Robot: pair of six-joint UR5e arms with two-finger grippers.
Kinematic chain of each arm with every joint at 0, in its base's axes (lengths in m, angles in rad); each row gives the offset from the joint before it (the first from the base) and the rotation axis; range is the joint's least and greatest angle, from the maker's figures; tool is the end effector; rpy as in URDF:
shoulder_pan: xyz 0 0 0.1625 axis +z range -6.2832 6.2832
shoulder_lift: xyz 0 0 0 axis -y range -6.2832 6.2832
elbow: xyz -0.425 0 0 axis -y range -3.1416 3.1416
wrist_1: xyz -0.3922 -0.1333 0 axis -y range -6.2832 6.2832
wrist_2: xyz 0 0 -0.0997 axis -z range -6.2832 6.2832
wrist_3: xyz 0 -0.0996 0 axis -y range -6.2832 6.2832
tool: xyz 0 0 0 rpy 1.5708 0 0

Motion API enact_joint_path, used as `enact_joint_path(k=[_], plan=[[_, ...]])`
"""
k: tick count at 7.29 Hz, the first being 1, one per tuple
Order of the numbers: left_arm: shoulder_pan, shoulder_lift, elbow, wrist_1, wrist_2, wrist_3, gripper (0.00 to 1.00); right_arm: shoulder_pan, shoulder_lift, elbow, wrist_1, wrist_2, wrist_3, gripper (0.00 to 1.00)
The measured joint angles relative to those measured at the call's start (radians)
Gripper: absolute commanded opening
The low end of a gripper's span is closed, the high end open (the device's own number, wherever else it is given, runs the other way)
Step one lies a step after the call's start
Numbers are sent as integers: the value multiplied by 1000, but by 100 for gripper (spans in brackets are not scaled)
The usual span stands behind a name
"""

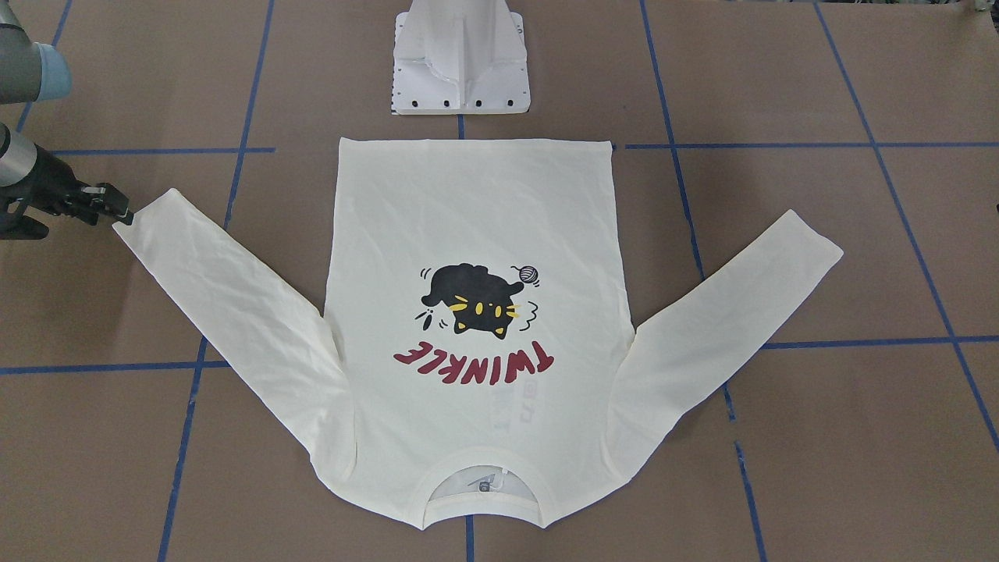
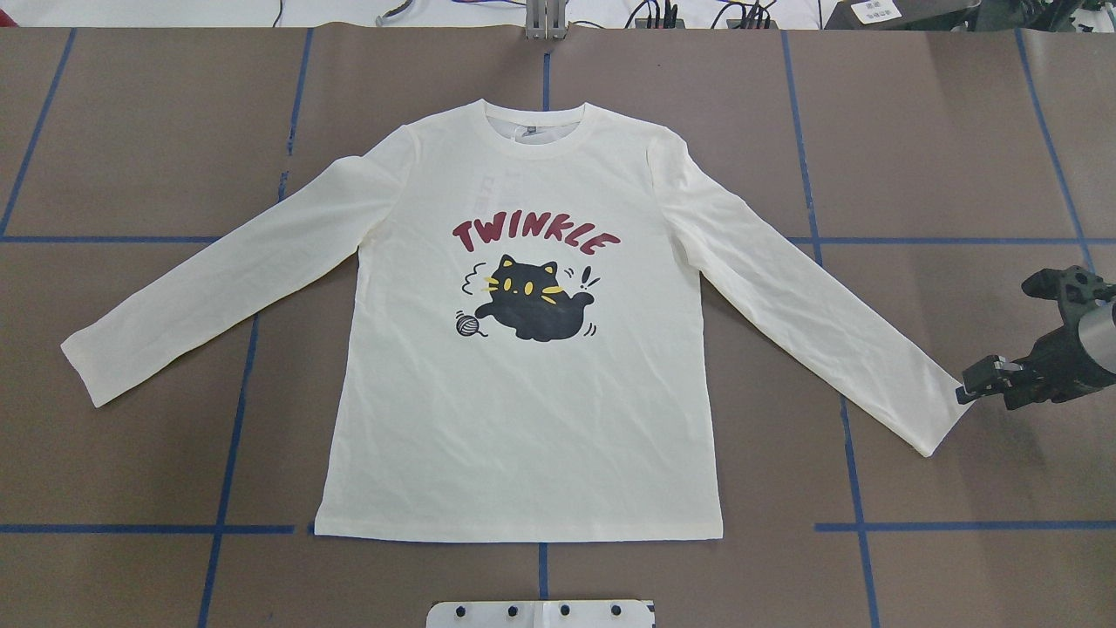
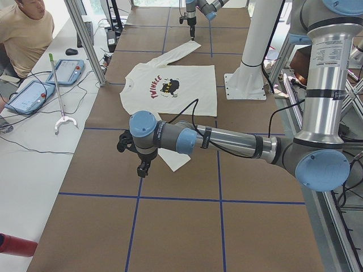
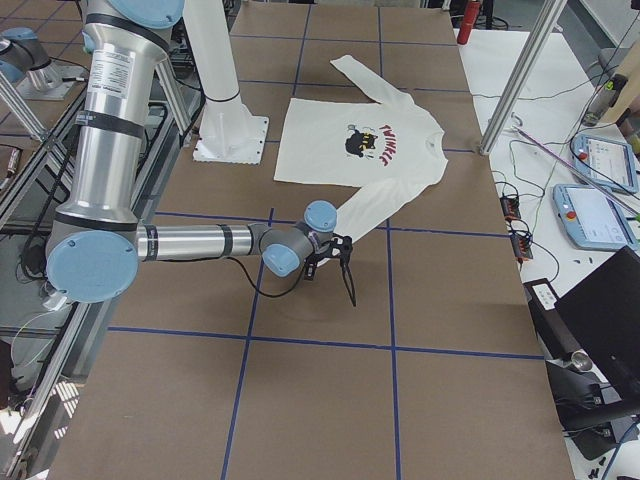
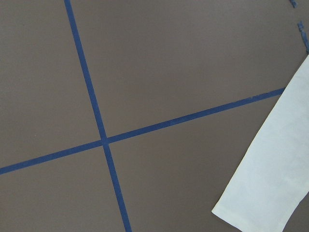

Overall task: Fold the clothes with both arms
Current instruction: 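Move the right gripper toward the shirt's sleeve nearest it, then grasp the sleeve with the right gripper and fold it across the shirt body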

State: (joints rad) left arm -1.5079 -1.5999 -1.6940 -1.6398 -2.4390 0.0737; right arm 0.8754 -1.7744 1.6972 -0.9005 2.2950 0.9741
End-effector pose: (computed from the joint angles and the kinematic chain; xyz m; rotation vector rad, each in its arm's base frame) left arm -0.0250 -0.5140 0.5687 0.2123 0.8650 0.2235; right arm -0.2235 -0.3729 0.6151 -0.1399 -0.8898 0.0449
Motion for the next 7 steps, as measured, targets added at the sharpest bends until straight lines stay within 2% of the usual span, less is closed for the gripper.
enact_joint_path(k=[1, 4, 7], plan=[[0, 0, 0, 0, 0, 0, 100, -4, 4, -2, 0, 0, 1, 0], [0, 1, 2, 0, 0, 0, 100, -9, 57, -18, -1, 1, 16, 0], [0, 1, 0, 0, 0, 0, 100, -16, 113, 97, -12, 9, 127, 0]])
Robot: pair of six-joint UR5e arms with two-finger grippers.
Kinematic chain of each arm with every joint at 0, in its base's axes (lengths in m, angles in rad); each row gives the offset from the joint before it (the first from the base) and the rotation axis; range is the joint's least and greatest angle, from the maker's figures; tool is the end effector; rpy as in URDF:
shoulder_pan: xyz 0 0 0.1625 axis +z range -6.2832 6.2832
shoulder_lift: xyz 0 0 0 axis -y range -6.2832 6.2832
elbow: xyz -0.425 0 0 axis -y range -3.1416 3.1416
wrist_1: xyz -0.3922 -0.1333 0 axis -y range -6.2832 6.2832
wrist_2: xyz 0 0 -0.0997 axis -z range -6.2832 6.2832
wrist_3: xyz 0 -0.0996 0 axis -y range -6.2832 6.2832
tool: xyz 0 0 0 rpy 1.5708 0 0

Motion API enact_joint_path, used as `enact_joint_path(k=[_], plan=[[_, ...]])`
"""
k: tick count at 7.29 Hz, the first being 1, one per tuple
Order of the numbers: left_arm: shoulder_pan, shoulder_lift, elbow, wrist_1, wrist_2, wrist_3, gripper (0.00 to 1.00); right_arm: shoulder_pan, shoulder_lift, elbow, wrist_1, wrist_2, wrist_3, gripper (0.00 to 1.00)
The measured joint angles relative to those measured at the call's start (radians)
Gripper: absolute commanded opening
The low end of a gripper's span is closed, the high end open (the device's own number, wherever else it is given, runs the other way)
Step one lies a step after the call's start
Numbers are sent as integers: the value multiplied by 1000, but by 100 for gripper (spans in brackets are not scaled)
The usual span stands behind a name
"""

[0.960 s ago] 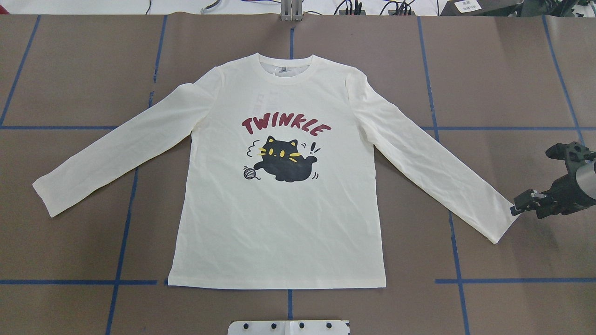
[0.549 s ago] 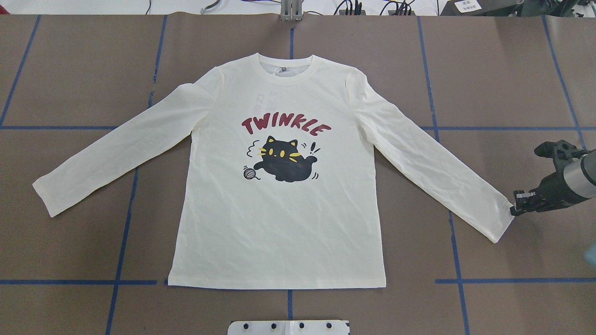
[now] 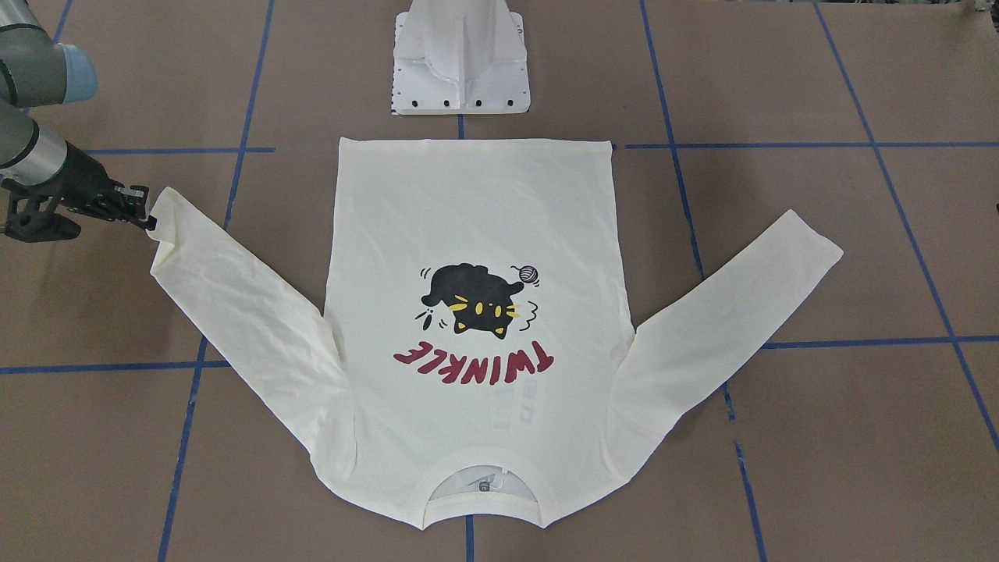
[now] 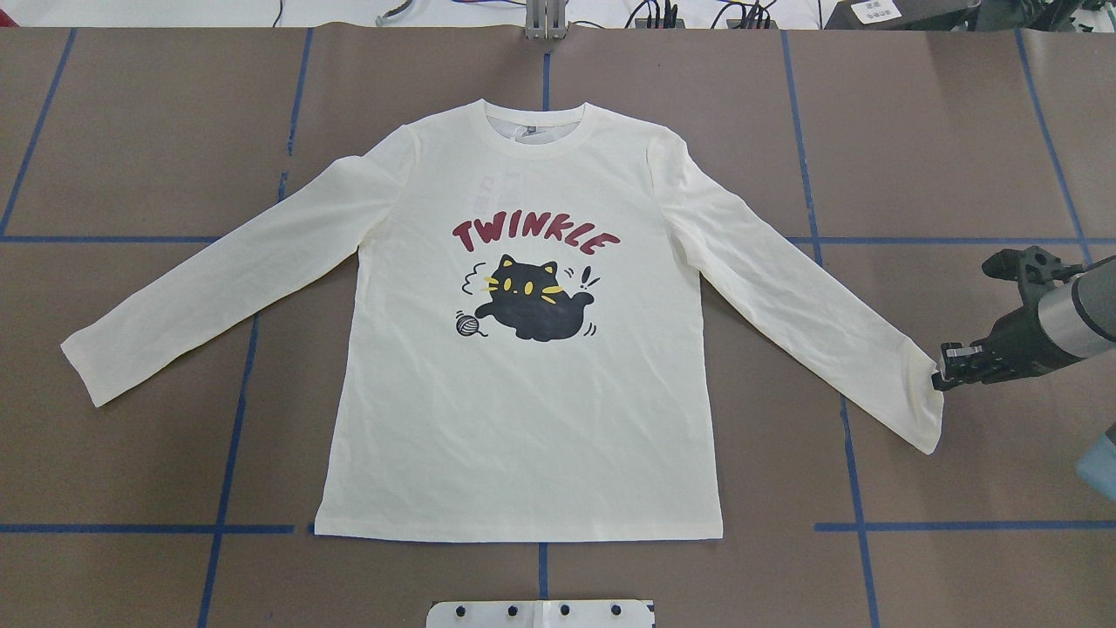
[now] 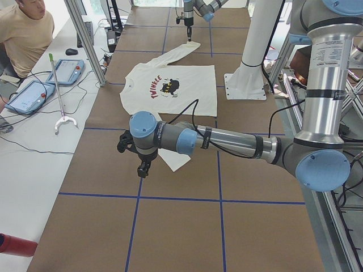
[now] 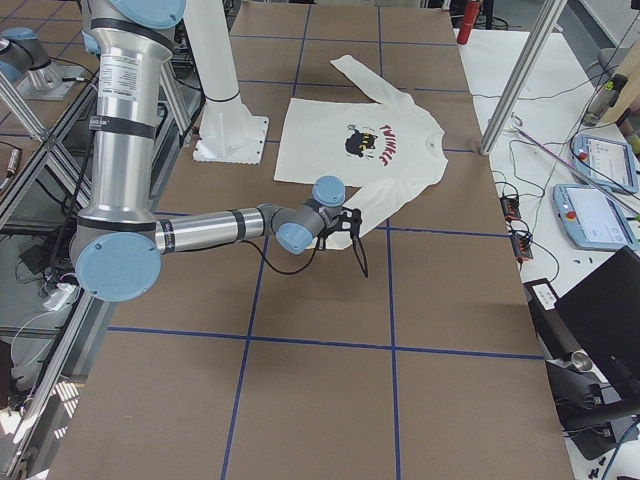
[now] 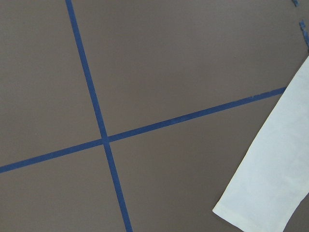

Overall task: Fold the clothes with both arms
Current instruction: 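Grasp the sleeve with the right gripper and fold it across the shirt body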

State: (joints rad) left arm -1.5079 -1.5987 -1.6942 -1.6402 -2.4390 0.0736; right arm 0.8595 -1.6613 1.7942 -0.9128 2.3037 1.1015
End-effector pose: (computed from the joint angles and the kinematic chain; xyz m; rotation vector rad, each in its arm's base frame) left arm -0.0251 -0.5135 0.5692 0.2117 0.8651 0.2232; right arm -0.2583 -0.4019 0.5150 -0.0806 -1.0179 0.0661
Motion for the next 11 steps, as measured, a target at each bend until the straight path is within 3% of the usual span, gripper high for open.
enact_joint_path(k=[2, 4, 5, 6, 8, 9, 11], plan=[[0, -2, -1, -1, 0, 0, 100, -75, 163, 25, -25, -30, 236, 0], [0, -6, -2, -1, 0, 0, 100, -135, 463, -15, -247, -128, 367, 0], [0, -6, -4, -1, -3, -1, 100, -146, 651, -105, -355, -189, 396, 0], [0, -4, -8, -1, -13, -1, 100, -160, 825, -245, -379, -249, 428, 0], [0, -1, -13, -2, -41, -2, 100, -217, 1146, -593, -289, -356, 497, 0], [0, 0, -15, -2, -47, -2, 100, -251, 1253, -728, -238, -410, 515, 0], [0, 0, -22, -1, -49, -5, 100, -307, 1347, -864, -159, -482, 523, 0]])
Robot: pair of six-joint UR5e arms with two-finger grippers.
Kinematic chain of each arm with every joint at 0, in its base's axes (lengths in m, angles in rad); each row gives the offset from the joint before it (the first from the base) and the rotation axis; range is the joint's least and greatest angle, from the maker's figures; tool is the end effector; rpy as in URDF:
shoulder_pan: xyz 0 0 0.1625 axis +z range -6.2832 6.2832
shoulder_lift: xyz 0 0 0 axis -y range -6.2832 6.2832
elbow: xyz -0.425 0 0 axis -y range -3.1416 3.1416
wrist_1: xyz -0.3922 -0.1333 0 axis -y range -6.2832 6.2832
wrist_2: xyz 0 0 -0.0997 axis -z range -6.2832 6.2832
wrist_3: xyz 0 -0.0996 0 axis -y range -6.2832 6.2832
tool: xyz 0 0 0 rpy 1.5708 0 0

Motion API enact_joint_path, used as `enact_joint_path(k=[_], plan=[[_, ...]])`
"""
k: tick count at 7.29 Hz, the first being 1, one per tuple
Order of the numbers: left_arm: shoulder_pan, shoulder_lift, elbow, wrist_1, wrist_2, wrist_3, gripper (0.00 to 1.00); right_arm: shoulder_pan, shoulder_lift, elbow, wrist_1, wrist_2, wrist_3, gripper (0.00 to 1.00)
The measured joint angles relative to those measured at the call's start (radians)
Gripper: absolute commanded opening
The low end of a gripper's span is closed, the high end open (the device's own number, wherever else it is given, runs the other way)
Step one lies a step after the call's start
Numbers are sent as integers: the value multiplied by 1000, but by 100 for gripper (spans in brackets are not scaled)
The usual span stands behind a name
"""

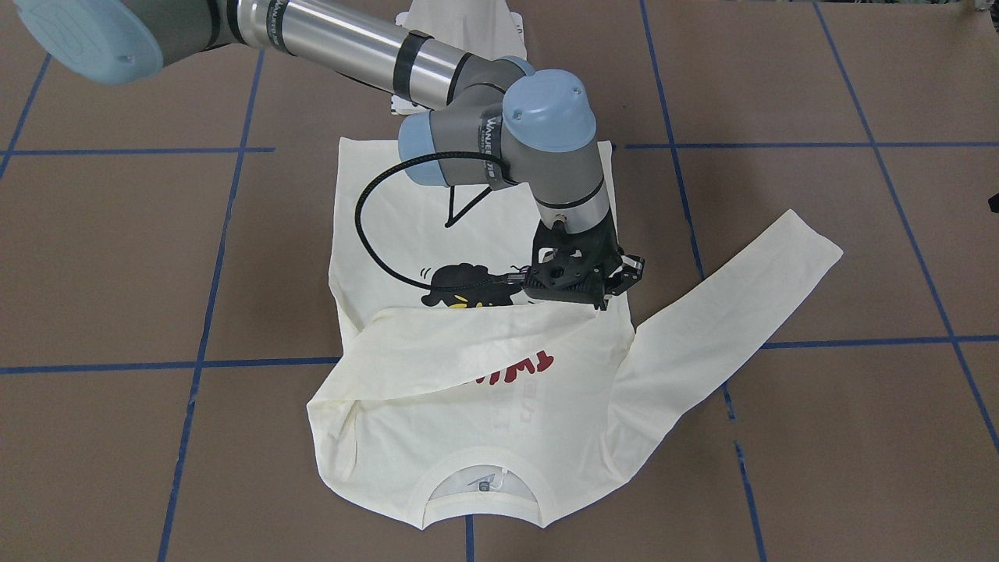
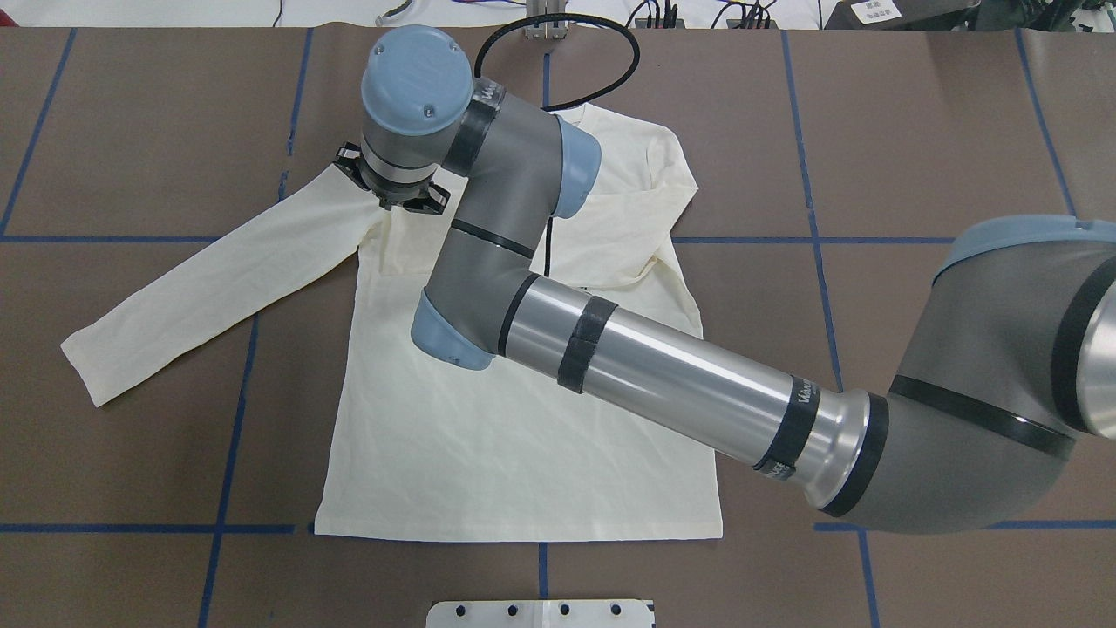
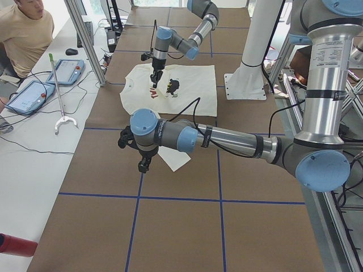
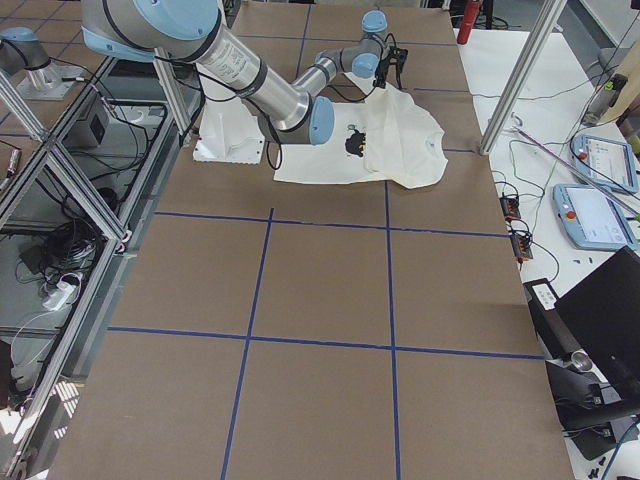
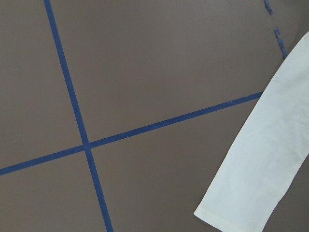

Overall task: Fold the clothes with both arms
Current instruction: 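Grasp the sleeve with the right gripper and fold it across the shirt body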

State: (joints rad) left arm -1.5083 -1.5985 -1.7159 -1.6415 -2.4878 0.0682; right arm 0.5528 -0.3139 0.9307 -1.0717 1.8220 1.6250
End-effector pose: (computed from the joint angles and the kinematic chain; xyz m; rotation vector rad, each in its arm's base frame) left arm -0.0223 -0.5119 0.5546 0.2292 0.9134 0.2325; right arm -0.6703 -0.5411 0.0197 0.0566 -1.1385 0.4004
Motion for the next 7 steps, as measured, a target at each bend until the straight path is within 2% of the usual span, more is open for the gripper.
enact_joint_path(k=[2, 3, 4, 5, 7], plan=[[0, 0, -7, -1, 0, -2, 100, -43, 38, -72, 53, -59, 1, 0], [0, -2, -8, -1, 0, -2, 100, -54, 45, -103, 85, -80, 0, 25], [0, -5, -8, -1, 0, -3, 100, -60, 55, -147, 129, -99, 0, 75], [1, -8, -10, -5, -5, -8, 100, -66, 69, -184, 156, -111, 0, 97], [65, -10, -9, -73, -23, -90, 100, -85, 82, -189, 161, -138, 10, 99]])
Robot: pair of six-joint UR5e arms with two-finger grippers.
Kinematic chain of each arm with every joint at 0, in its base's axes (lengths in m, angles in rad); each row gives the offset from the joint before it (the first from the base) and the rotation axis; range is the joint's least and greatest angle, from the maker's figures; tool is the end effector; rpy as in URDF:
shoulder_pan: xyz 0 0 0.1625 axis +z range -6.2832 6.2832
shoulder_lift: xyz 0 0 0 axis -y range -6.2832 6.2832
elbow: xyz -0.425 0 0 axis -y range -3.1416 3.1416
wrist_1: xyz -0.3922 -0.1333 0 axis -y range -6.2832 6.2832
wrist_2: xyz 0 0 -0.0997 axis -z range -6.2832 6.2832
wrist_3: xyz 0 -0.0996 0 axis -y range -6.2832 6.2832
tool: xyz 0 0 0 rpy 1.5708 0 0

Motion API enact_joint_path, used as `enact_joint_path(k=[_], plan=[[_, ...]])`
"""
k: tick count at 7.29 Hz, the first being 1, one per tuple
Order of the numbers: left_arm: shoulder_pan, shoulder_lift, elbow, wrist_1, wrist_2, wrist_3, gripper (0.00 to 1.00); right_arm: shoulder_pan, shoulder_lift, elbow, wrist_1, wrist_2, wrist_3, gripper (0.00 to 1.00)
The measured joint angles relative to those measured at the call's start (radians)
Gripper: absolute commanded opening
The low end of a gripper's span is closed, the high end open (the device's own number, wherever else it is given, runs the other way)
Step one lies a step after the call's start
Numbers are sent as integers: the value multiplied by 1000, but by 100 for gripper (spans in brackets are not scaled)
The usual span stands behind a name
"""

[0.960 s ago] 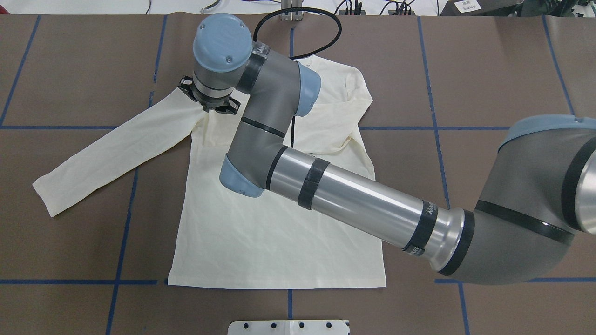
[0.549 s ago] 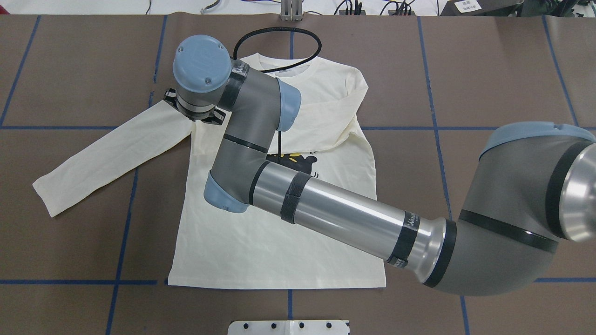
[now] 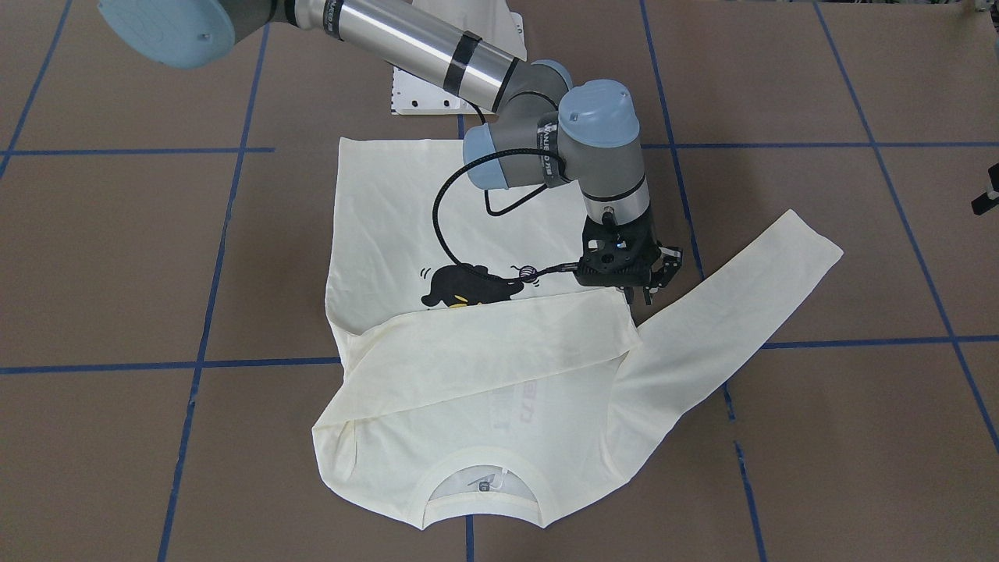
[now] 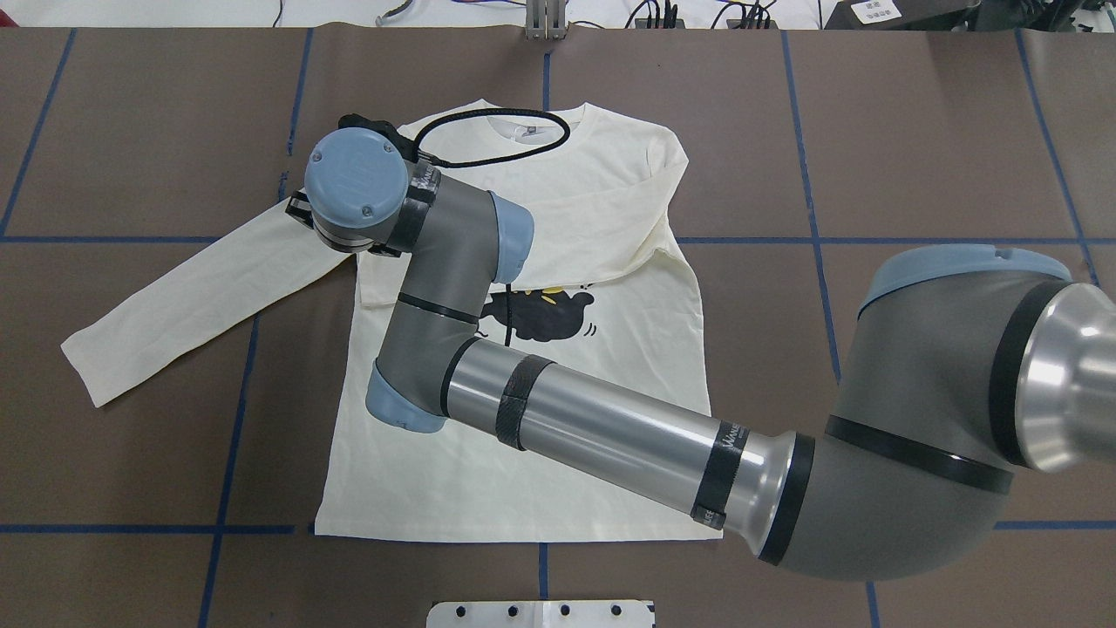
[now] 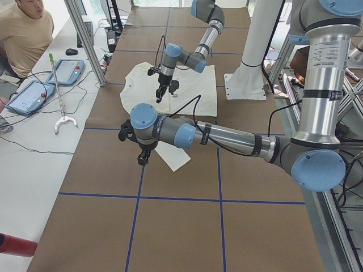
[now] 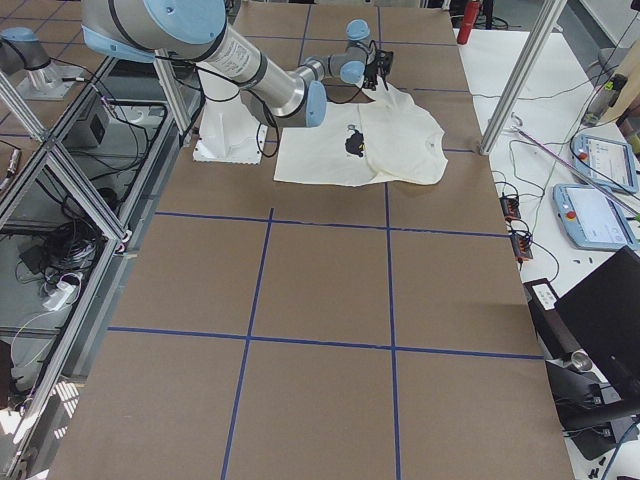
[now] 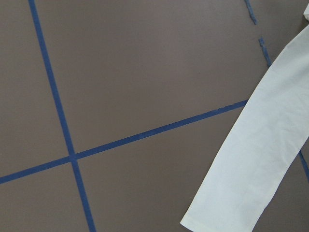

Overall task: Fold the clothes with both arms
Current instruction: 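Grasp the sleeve with the right gripper and fold it across the shirt body, then release the sleeve and raise the right gripper while the left gripper approaches the other sleeve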

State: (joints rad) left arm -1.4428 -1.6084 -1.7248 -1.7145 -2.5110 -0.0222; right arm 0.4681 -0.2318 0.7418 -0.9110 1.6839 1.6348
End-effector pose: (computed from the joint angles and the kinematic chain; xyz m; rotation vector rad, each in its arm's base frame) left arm 0.0132 -0.5170 0.5352 0.2399 0.9535 0.2547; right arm -0.7356 -0.5087 0.0155 0.1377 -1.1737 0.4032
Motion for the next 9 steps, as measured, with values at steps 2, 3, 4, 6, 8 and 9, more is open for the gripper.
enact_joint_path(k=[2, 3, 4, 6, 8, 9], plan=[[124, 4, 18, -65, 3, -220, 97, 29, -135, 256, -131, 40, 31, 99], [183, 5, 48, -87, 17, -295, 95, 71, -260, 436, -206, 109, 35, 99], [223, 5, 98, -121, 33, -331, 90, 135, -390, 589, -250, 217, 34, 99], [288, 4, 175, -175, 46, -367, 79, 254, -633, 801, -273, 360, 8, 99], [328, -2, 225, -188, 48, -376, 71, 339, -810, 922, -273, 444, -94, 99], [342, -3, 236, -189, 52, -377, 68, 356, -854, 952, -272, 462, -123, 99]])
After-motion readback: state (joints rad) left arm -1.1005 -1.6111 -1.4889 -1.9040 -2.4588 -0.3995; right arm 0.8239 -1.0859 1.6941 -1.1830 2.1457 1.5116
